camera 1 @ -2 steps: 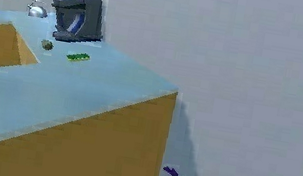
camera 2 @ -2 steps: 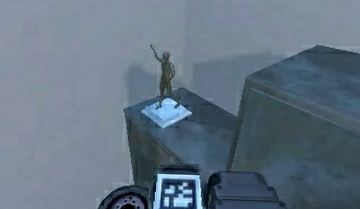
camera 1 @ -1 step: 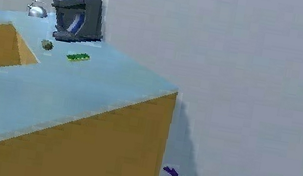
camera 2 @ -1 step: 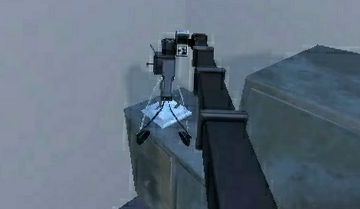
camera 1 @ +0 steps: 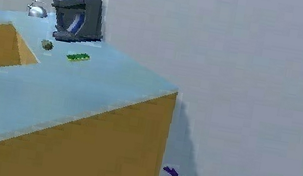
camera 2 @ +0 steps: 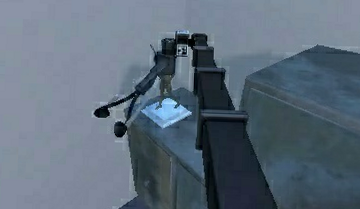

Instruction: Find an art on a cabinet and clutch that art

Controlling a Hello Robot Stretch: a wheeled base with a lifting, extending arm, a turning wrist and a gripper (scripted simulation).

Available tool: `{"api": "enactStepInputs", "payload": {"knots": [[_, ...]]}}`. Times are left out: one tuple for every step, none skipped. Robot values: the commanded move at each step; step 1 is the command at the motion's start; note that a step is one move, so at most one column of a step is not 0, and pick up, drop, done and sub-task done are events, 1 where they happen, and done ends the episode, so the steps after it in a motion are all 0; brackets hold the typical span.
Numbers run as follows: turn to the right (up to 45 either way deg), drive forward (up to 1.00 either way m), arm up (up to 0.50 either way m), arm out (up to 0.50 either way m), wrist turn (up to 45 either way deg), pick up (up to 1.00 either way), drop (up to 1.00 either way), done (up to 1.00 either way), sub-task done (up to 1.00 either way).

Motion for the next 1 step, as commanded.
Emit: {"api": "enactStepInputs", "payload": {"knots": [[0.0, 0.00, 0.00, 0.00, 45.0, 0.00, 0.00, 0.00, 0.00]]}}
